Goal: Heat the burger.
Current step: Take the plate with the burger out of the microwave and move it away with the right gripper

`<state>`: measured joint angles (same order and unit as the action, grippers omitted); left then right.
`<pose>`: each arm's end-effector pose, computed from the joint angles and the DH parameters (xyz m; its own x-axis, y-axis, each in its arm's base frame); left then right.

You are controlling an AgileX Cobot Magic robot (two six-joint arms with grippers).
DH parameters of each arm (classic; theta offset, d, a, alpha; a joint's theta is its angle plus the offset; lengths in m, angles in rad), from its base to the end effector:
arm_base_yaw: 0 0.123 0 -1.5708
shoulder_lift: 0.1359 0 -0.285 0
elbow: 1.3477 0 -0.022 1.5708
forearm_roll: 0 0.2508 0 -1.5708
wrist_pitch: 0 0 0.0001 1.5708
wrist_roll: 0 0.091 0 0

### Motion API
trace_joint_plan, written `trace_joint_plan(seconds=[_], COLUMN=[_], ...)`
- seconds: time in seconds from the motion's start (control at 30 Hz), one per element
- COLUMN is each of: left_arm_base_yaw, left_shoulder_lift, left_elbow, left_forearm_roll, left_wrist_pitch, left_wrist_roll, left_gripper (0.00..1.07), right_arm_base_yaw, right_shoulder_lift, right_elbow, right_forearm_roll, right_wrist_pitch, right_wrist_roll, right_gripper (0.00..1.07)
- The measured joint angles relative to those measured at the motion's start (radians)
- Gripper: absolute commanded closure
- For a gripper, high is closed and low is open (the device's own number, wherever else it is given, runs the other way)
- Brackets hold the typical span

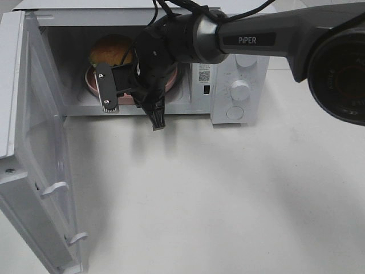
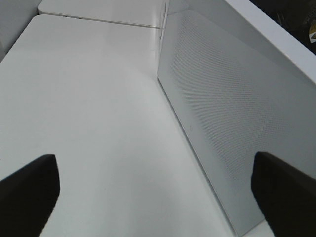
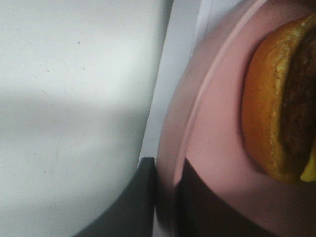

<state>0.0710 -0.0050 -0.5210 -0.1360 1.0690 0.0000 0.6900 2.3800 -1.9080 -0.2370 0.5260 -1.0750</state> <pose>-0.0081 -0.0114 0.2830 -0.4370 -0.0965 -0.8943 0.0075 0.9938 -0.1109 0.4140 0.3278 0.1454 0.3790 -0.9211 -0.0896 -0.7428 -0.2450 -0.6231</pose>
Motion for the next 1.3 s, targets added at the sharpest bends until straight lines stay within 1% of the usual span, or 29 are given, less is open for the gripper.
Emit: trace_joint_plan(seconds=[0.03,0.07,0.17,0.23,0.27,0.33,0.37,0.4,0.47,0.5,0.53,0.57,0.6,0.63,0.67,0.77,0.83,0.87,0.9,0.97,1.0,1.03,1.07,1.13,1.17,1.23,1.27,1.3], left_arm_base_yaw=[0.000,0.000,0.000,0.000,0.000,0.000,0.000,0.000,0.000,0.000,0.000,0.000,0.000,0.000,0.000,0.000,0.000,0.000,0.000,0.000,0.000,0.000,0.000,0.000,0.000,0.000,0.000,0.000], left_shoulder_lift=[0.000,0.000,0.000,0.000,0.000,0.000,0.000,0.000,0.000,0.000,0.000,0.000,0.000,0.000,0.000,0.000,0.000,0.000,0.000,0.000,0.000,0.000,0.000,0.000,0.000,0.000,0.000,0.000], left_elbow=[0.000,0.000,0.000,0.000,0.000,0.000,0.000,0.000,0.000,0.000,0.000,0.000,0.000,0.000,0.000,0.000,0.000,0.000,0.000,0.000,0.000,0.000,0.000,0.000,0.000,0.000,0.000,0.000], left_forearm_roll=[0.000,0.000,0.000,0.000,0.000,0.000,0.000,0.000,0.000,0.000,0.000,0.000,0.000,0.000,0.000,0.000,0.000,0.000,0.000,0.000,0.000,0.000,0.000,0.000,0.000,0.000,0.000,0.000], left_wrist_pitch=[0.000,0.000,0.000,0.000,0.000,0.000,0.000,0.000,0.000,0.000,0.000,0.000,0.000,0.000,0.000,0.000,0.000,0.000,0.000,0.000,0.000,0.000,0.000,0.000,0.000,0.000,0.000,0.000], left_wrist_roll=[0.000,0.000,0.000,0.000,0.000,0.000,0.000,0.000,0.000,0.000,0.000,0.000,0.000,0.000,0.000,0.000,0.000,0.000,0.000,0.000,0.000,0.000,0.000,0.000,0.000,0.000,0.000,0.000], left_gripper=[0.09,0.09,0.09,0.09,0.09,0.09,0.09,0.09,0.09,0.09,0.09,0.09,0.09,0.09,0.09,0.09,0.09,0.09,0.09,0.09,0.09,0.09,0.09,0.09,0.09,0.09,0.09,0.09], right_arm_base_yaw=[0.007,0.017,0.022,0.033,0.033,0.034,0.034,0.034,0.034,0.034,0.034,0.034,0.034,0.034,0.034,0.034,0.034,0.034,0.034,0.034,0.034,0.034,0.034,0.034,0.034,0.034,0.034,0.034], right_shoulder_lift=[-0.008,-0.027,-0.039,-0.076,-0.076,-0.110,-0.110,-0.136,-0.146,-0.172,-0.172,-0.193,-0.193,-0.204,-0.227,-0.236,-0.276,-0.276,-0.298,-0.308,-0.334,-0.334,-0.358,-0.370,-0.392,-0.404,-0.428,-0.428], right_elbow=[0.009,0.039,0.058,0.130,0.130,0.198,0.198,0.241,0.260,0.308,0.308,0.348,0.348,0.369,0.411,0.427,0.503,0.503,0.545,0.562,0.599,0.599,0.628,0.643,0.672,0.684,0.715,0.715], right_forearm_roll=[-0.002,-0.002,-0.001,-0.007,-0.007,-0.027,-0.027,-0.045,-0.057,-0.084,-0.084,-0.108,-0.108,-0.115,-0.124,-0.127,-0.127,-0.127,-0.127,-0.127,-0.127,-0.127,-0.127,-0.127,-0.127,-0.127,-0.127,-0.127], right_wrist_pitch=[0.000,-0.001,-0.005,-0.042,-0.042,-0.079,-0.079,-0.105,-0.117,-0.146,-0.146,-0.170,-0.170,-0.184,-0.203,-0.210,-0.248,-0.248,-0.273,-0.288,-0.316,-0.316,-0.336,-0.348,-0.366,-0.373,-0.380,-0.380], right_wrist_roll=[0.000,0.000,0.000,-0.001,-0.001,-0.001,-0.001,-0.001,0.000,0.005,0.005,0.018,0.018,0.029,0.038,0.045,0.052,0.052,0.055,0.060,0.065,0.065,0.073,0.077,0.077,0.078,0.078,0.078], right_gripper=[1.07,1.07,1.07,1.07,1.07,1.07,1.07,1.07,1.07,1.07,1.07,1.07,1.07,1.07,1.07,1.07,1.07,1.07,1.07,1.07,1.07,1.07,1.07,1.07,1.07,1.07,1.07,1.07])
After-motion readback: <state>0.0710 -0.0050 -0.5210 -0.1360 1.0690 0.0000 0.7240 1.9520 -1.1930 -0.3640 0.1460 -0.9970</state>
